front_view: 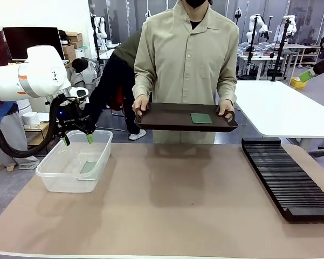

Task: Sort PCBs into racks and boxes based on the side picked up.
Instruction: Pick up the Blank PCB handed by the Human.

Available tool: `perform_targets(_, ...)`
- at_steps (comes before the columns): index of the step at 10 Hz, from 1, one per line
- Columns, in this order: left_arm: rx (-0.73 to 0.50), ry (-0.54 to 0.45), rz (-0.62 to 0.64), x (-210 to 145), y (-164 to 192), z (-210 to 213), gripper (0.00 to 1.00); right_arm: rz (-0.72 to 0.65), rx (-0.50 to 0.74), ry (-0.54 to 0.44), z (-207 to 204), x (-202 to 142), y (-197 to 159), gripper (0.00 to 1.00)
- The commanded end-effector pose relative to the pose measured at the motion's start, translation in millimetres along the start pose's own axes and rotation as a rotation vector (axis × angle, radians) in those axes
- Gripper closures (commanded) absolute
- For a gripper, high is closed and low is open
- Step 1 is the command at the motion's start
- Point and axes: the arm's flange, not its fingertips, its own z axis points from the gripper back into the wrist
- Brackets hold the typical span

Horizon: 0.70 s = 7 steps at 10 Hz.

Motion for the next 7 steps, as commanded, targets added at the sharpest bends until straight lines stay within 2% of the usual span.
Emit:
perform_targets(1, -0.002, 0.016, -0.009, -1, 0, -2, 0.00, 0.003, 0.010, 0.003, -1, -2, 0, 0.00)
perform_targets(4, 0.000, 0.008, 0.000, 0, 0, -2, 0.00, 0.003, 0.010, 0.003, -1, -2, 0, 0.00)
perform_targets(5, 0.000, 0.002, -0.077, -4, 0, 13, 0.00, 0.003, 0.010, 0.003, -1, -2, 0, 0.00)
perform_targets(7, -0.131, 0.001, -0.252, -4, 13, 43, 0.00, 0.003, 0.010, 0.003, -1, -2, 0, 0.00)
